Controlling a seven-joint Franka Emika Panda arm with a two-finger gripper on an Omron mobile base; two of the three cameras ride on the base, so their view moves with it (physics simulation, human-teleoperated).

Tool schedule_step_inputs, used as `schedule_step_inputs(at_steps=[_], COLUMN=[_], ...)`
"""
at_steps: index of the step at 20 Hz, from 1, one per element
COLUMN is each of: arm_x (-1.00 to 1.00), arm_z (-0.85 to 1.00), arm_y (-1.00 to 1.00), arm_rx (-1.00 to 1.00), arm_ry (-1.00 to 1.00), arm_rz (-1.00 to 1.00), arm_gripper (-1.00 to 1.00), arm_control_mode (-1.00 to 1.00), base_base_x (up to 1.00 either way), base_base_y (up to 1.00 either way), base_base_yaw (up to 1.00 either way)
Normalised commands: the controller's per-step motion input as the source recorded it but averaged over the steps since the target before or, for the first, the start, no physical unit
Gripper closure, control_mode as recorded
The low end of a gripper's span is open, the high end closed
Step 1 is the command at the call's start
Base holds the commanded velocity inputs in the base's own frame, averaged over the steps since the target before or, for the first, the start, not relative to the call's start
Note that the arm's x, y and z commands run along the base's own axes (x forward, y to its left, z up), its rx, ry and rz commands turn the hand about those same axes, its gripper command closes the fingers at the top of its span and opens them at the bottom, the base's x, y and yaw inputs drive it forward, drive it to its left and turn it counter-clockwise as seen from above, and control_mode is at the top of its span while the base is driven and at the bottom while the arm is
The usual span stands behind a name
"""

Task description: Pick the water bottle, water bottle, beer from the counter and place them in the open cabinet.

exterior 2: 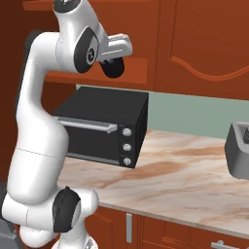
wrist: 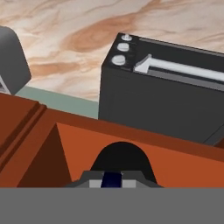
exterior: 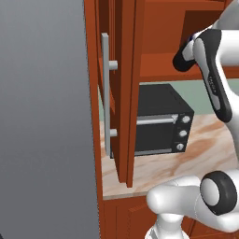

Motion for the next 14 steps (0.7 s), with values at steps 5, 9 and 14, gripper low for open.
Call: schedule_step_inputs(at_steps=[5,9,14], arm_x=[0.34,0.40,0.42], arm_z=[-0.09,-0.06,-0.05], arm_y=[-0.02,-0.04,-0.02], arm_rx=[0.00,0.00,0.00], arm_ry=[0.01,0.00,0.00], arm_rz=[0.00,0.00,0.00], arm_gripper=[1.00,1.00,1.00], arm_control_mode=[-1.00,-1.00,-1.00], base_base_x=[0.00,0.00,0.00], base_base_y=[0.00,0.00,0.00], base_base_yaw=[0.00,0.00,0.00])
